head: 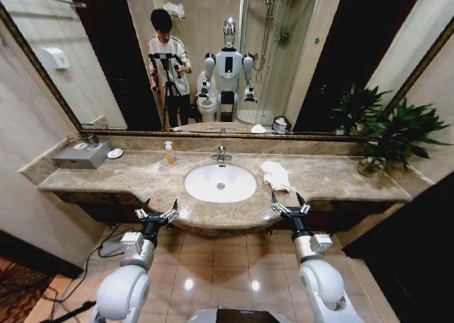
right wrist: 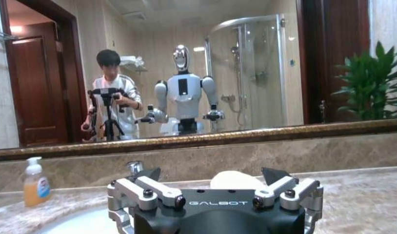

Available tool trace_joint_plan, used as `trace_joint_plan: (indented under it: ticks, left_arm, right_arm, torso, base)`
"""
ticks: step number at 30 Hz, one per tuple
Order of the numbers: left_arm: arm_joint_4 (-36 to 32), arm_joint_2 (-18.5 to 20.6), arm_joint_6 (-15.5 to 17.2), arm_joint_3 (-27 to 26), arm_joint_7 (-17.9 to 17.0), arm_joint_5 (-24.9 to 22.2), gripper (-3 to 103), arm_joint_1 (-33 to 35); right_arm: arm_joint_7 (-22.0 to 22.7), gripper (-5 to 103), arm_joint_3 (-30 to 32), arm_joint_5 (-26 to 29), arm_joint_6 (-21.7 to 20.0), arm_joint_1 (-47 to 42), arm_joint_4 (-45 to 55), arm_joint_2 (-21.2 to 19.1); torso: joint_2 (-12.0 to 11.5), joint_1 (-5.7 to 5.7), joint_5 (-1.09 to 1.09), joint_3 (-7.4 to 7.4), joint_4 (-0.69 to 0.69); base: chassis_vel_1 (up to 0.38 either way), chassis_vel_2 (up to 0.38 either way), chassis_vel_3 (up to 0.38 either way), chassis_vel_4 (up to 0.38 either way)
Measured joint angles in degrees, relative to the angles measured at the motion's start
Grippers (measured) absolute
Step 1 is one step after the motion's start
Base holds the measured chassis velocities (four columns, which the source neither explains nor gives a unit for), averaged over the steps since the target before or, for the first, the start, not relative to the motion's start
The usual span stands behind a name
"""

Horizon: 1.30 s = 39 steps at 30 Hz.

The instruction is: Pick up the towel from the sink counter and wipe the mirror surface.

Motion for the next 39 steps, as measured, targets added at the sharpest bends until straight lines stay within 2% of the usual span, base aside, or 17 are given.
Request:
trace_joint_plan:
  ticks: [6,7,9,13,14,16,20,39]
  left_arm:
    - [0.0,0.0,0.0,0.0,0.0,0.0,100,0.0]
    - [0.0,0.0,0.0,0.0,0.0,0.0,100,0.0]
    - [0.0,0.0,0.0,0.0,0.0,0.0,100,0.0]
    - [0.0,0.0,0.0,0.0,0.0,0.0,100,0.0]
    - [0.0,0.0,0.0,0.0,0.0,0.0,100,0.01]
    - [0.0,0.0,0.0,0.0,0.0,0.0,100,0.01]
    - [0.0,0.0,0.0,0.0,0.0,0.0,100,0.01]
    - [0.0,0.0,0.0,0.0,0.0,0.0,100,0.01]
  right_arm:
    - [0.0,100,0.0,0.0,0.0,0.0,0.01,0.0]
    - [0.0,100,0.0,0.0,0.0,0.0,0.01,0.0]
    - [0.0,100,-0.01,0.0,0.0,0.0,0.01,0.0]
    - [0.01,100,0.0,0.01,0.0,-0.02,0.01,0.0]
    - [0.01,100,-0.01,0.0,0.0,-0.02,0.02,0.0]
    - [0.01,100,-0.01,0.0,0.0,-0.02,0.01,0.0]
    - [0.01,100,-0.01,0.01,0.0,-0.03,0.01,0.0]
    - [0.01,100,0.0,0.01,0.0,-0.01,0.01,-0.01]
  torso:
    - [0.0,-0.01,-0.02,-0.01,0.0]
    - [-0.01,0.0,0.04,0.0,0.0]
    - [0.0,0.0,-0.02,0.0,0.0]
    - [0.0,-0.02,0.04,0.0,-0.03]
    - [0.0,-0.02,-0.06,0.0,0.0]
    - [0.01,-0.05,0.04,-0.01,0.01]
    - [0.02,-0.05,0.0,-0.02,-0.01]
    - [0.0,-0.02,0.01,0.0,0.0]
  base:
    - [0.201,-0.195,-0.187,0.183]
    - [0.238,-0.192,-0.226,0.205]
    - [0.218,-0.195,-0.212,0.219]
    - [0.196,-0.192,-0.205,0.195]
    - [0.184,-0.229,-0.202,0.19]
    - [0.177,-0.163,-0.17,0.166]
    - [0.131,-0.093,-0.105,0.12]
    - [-0.01,0.015,0.008,-0.015]
